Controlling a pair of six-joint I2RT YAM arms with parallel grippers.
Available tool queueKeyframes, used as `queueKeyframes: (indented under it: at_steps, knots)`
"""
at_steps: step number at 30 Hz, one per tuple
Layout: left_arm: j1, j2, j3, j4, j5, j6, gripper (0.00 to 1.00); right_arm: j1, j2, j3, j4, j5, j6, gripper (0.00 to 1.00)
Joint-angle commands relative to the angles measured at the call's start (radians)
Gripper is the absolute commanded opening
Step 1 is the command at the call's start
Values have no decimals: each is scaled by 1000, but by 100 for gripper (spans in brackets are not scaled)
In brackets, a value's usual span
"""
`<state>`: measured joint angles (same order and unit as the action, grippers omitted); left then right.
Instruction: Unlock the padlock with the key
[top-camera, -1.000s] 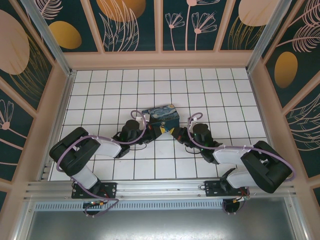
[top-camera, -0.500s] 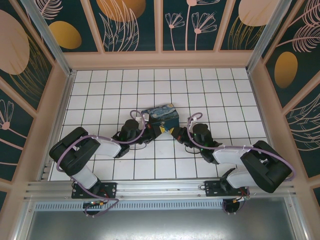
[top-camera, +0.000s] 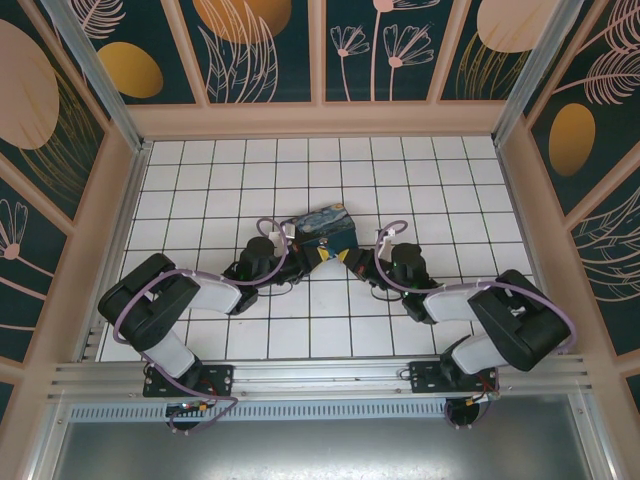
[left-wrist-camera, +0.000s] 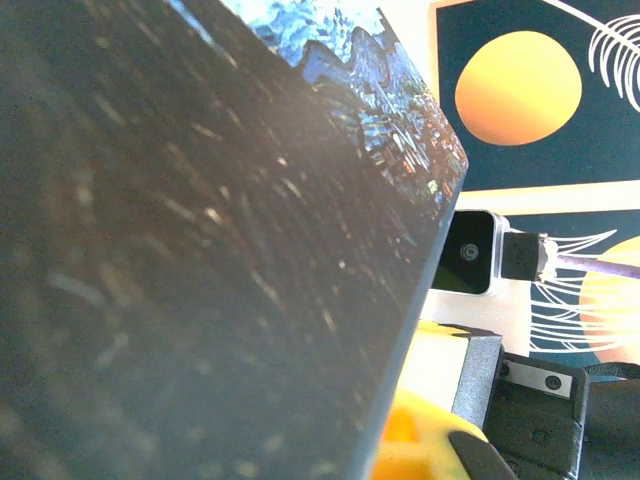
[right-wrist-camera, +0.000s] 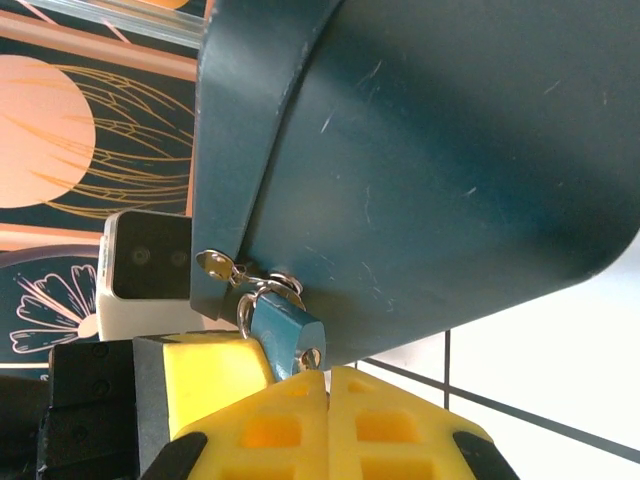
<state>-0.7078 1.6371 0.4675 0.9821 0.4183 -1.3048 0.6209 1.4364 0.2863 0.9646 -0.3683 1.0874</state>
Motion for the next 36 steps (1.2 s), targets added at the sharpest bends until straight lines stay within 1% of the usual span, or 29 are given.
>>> queueKeyframes:
  at_steps: [1, 11, 17, 26, 30, 32, 36]
  knots:
    - [-18, -29, 23, 101, 92, -19, 0, -9, 30, 5, 124, -35, 27, 0]
    - [-18, -29, 20, 140, 93, -50, 0, -16, 103, 5, 251, -85, 58, 0]
    - [-18, -23, 16, 168, 98, -71, 0, -31, 139, 6, 352, -150, 28, 0]
    - [-18, -31, 17, 170, 110, -74, 0, -68, 148, 42, 318, -238, -63, 0]
    - [-16, -33, 19, 170, 115, -75, 0, -68, 167, 60, 318, -272, -72, 0]
    - [-17, -33, 19, 170, 119, -74, 0, -98, 176, 66, 320, -285, -72, 0]
    - [-17, -33, 19, 170, 125, -70, 0, -104, 193, 83, 333, -322, -57, 0]
